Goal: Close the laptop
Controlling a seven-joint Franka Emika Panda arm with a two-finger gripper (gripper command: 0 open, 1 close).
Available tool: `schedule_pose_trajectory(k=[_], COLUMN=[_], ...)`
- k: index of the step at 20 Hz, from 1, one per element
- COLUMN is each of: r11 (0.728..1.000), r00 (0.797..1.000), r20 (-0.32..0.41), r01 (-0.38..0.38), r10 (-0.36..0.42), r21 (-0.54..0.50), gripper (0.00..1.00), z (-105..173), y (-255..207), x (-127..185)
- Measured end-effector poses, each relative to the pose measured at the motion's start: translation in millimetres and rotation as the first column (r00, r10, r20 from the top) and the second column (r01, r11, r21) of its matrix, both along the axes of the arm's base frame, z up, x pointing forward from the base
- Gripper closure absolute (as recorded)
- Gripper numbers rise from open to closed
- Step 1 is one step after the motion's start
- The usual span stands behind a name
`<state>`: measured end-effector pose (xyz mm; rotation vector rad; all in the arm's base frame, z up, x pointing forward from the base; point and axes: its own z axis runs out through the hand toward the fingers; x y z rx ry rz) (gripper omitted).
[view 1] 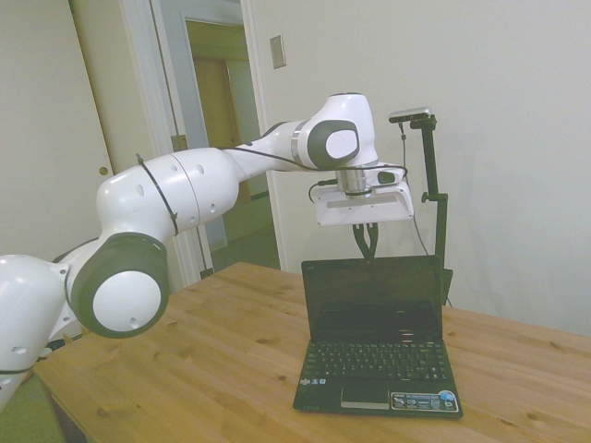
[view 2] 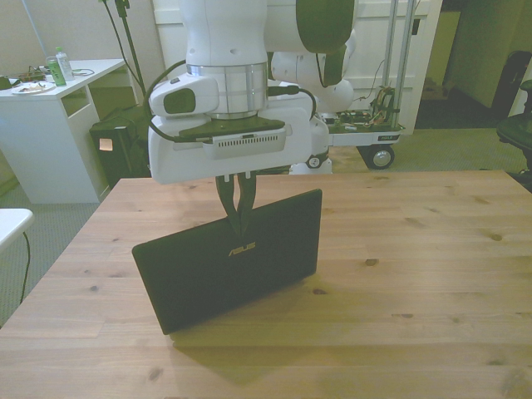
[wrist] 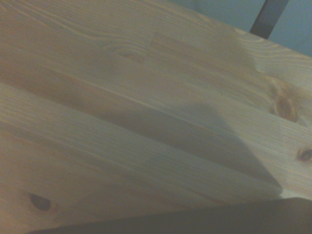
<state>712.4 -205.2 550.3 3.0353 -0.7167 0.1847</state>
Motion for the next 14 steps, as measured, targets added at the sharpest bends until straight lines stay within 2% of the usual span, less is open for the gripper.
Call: schedule_pose_trajectory(k=[6, 14], r11=[1.0, 0.999], r00=[0.999, 0.996], r20=[-0.029, -0.076], r01=[0.022, 0.038], r10=[-0.022, -0.041], r21=[-0.012, -0.031], gripper=[1.0, 1.0], z=[-10, -71], y=[-19, -31], x=[-24, -56])
